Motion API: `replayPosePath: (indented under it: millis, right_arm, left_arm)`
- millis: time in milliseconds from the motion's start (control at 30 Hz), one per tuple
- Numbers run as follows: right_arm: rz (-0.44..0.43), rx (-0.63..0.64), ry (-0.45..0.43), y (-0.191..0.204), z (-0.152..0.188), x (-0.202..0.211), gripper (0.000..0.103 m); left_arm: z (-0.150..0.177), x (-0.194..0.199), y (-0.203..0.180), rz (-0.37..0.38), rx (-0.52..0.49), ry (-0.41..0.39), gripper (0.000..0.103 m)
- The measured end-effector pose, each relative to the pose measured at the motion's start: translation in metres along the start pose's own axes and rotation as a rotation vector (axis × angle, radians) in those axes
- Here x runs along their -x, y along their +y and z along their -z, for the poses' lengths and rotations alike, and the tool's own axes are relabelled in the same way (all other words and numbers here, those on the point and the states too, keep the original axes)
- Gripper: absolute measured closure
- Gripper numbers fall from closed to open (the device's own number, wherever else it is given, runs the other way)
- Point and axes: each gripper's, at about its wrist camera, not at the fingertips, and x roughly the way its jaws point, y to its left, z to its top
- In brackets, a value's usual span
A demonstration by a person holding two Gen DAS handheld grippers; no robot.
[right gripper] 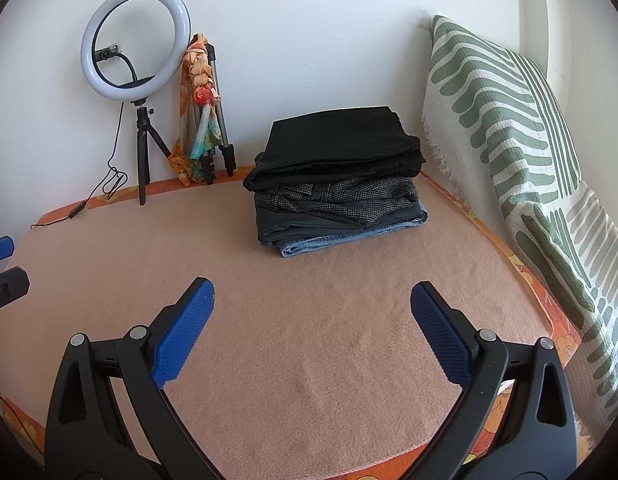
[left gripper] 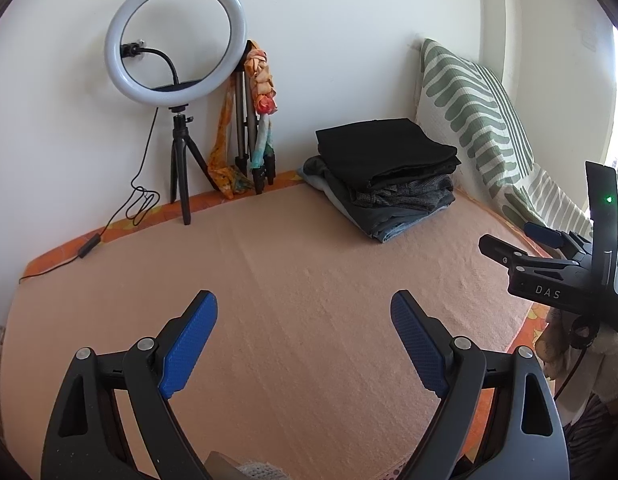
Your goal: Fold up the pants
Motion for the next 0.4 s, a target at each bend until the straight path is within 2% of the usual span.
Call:
replayPosePath:
  millis: [400]
  right_arm:
    - [-0.007,0.005,0.006,0.0054,-0.0001,-0.0023,0.003]
  left_arm:
    - [0.0009,0.0004,-0.0002,-0.007,-0.005,-0.013,0.014]
